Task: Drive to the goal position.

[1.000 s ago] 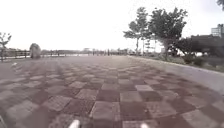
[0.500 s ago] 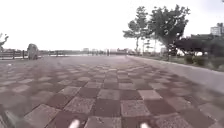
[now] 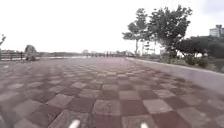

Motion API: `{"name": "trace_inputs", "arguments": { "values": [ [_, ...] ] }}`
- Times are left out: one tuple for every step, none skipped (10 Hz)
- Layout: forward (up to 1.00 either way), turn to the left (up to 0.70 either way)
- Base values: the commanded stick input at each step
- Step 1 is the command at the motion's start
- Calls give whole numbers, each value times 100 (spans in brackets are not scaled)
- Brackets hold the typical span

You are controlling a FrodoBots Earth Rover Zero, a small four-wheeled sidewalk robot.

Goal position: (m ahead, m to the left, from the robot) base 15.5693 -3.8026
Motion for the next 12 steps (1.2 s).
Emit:
{"name": "trace_inputs", "arguments": {
  "values": [
    [70, 0],
    [70, 0],
    [70, 0],
    [70, 0],
    [70, 0],
    [70, 0],
    [70, 0],
    [70, 0],
    [70, 0],
    [70, 0],
    [70, 0],
    [70, 0]
  ]
}}
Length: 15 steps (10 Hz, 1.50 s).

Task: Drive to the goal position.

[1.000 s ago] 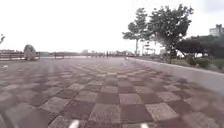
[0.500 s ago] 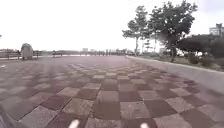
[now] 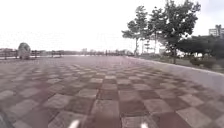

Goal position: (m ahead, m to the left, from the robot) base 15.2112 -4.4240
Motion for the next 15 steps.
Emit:
{"name": "trace_inputs", "arguments": {
  "values": [
    [70, 0],
    [70, 0],
    [70, 0],
    [70, 0],
    [70, 0],
    [70, 0],
    [70, 0],
    [70, 0],
    [70, 0],
    [70, 0],
    [70, 0],
    [70, 0],
    [70, 0],
    [70, 0],
    [70, 0]
  ]
}}
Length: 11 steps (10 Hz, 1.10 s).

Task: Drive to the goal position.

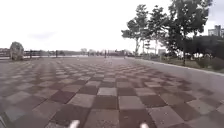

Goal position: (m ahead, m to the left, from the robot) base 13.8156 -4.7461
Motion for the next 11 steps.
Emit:
{"name": "trace_inputs", "arguments": {
  "values": [
    [70, 0],
    [70, 0],
    [70, 0],
    [70, 0],
    [70, 0],
    [70, 0],
    [70, -2],
    [70, -10],
    [70, -19],
    [70, -14],
    [70, -3]
  ]
}}
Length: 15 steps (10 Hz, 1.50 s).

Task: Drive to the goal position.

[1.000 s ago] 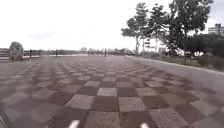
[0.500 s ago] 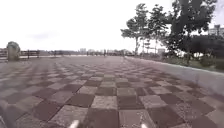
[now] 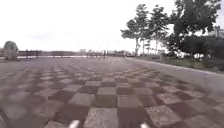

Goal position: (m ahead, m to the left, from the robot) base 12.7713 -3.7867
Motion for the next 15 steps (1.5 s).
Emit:
{"name": "trace_inputs", "arguments": {
  "values": [
    [70, 0],
    [70, 0],
    [70, 0],
    [70, 0],
    [70, 0],
    [70, 0],
    [70, 0],
    [70, 0],
    [70, 0],
    [70, 0],
    [70, 0],
    [70, 0],
    [70, 0],
    [70, 0],
    [70, 0]
  ]
}}
